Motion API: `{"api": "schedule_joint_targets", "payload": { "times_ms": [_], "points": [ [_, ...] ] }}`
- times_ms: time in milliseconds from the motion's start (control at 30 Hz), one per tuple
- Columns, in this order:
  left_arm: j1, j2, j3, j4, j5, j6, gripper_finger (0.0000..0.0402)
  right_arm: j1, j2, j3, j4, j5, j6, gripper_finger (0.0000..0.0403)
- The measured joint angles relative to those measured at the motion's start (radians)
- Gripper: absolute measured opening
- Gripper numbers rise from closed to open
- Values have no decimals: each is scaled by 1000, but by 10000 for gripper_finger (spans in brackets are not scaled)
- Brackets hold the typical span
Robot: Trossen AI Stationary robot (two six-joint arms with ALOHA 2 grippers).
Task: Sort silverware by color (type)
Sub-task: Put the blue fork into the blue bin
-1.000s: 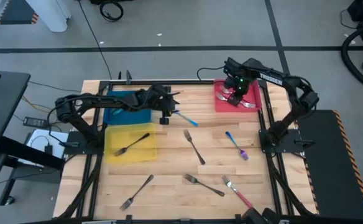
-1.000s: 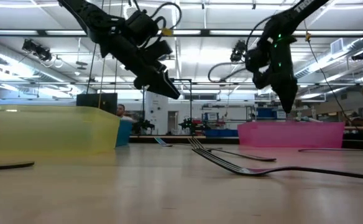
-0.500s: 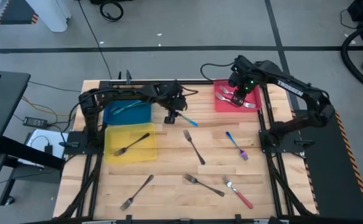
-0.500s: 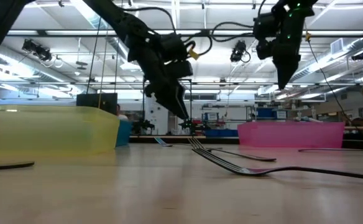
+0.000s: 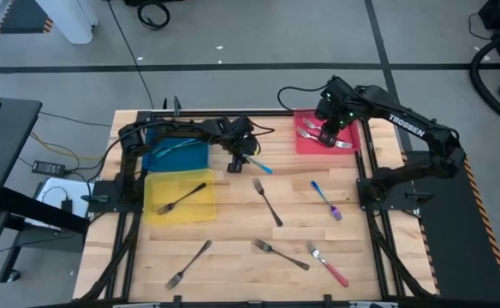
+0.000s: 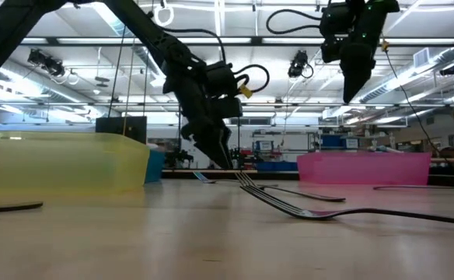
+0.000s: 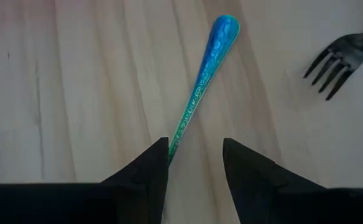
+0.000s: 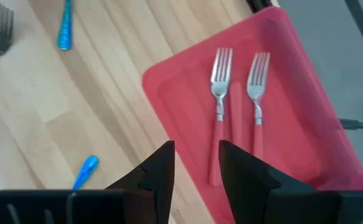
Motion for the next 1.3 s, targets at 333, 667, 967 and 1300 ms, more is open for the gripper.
{"api": "schedule_joint_targets", "payload": {
  "times_ms": [333, 667, 967, 1300],
  "points": [
    [38, 38, -1, 1, 1, -22, 151, 36, 2, 0, 10, -19, 24, 133],
    [41, 53, -1, 16, 23, -20, 150, 59, 3, 0, 13, -19, 25, 133],
    [41, 53, -1, 16, 2, -19, 112, 74, 3, 0, 13, -19, 25, 133],
    [-2, 63, 2, 21, -130, -10, 100, 80, 3, 0, 12, -19, 41, 133]
  ]
}}
